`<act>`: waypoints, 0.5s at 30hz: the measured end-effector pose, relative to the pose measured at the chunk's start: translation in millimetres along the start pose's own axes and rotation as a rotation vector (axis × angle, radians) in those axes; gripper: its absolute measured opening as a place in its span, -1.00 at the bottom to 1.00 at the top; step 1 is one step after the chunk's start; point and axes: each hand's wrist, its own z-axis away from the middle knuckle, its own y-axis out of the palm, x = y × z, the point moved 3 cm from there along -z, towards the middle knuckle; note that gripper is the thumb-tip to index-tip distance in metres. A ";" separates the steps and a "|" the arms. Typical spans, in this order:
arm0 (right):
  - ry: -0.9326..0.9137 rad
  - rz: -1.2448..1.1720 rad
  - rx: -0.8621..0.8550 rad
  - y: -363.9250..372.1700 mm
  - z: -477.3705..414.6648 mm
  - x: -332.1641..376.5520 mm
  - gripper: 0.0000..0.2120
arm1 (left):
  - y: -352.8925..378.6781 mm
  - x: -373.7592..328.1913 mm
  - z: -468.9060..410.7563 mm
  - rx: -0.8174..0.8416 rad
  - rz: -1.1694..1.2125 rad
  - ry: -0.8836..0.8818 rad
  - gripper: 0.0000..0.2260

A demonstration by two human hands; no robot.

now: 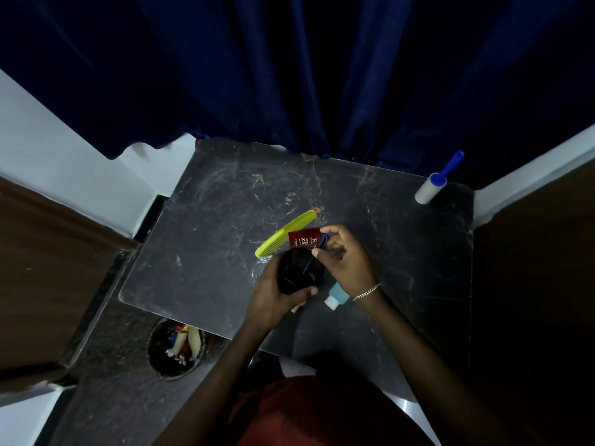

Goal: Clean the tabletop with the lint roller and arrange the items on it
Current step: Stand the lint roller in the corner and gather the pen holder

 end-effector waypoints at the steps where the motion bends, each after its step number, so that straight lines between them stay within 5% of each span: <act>1: 0.010 -0.007 0.009 5.3 -5.3 2.5 -0.62 | -5.7 1.6 -6.0 0.005 0.009 0.009 -0.29; 7: 0.158 -0.170 0.079 42.6 -38.8 15.6 -0.62 | -58.7 17.6 -44.3 0.019 0.055 0.024 -0.26; 10: 0.277 -0.270 0.174 68.8 -52.2 10.0 -0.48 | -90.9 31.1 -63.0 0.026 0.089 0.006 -0.29; 15: 0.275 -0.107 0.422 135.7 -71.0 6.0 -0.23 | -145.6 53.7 -94.3 0.047 0.123 -0.008 -0.30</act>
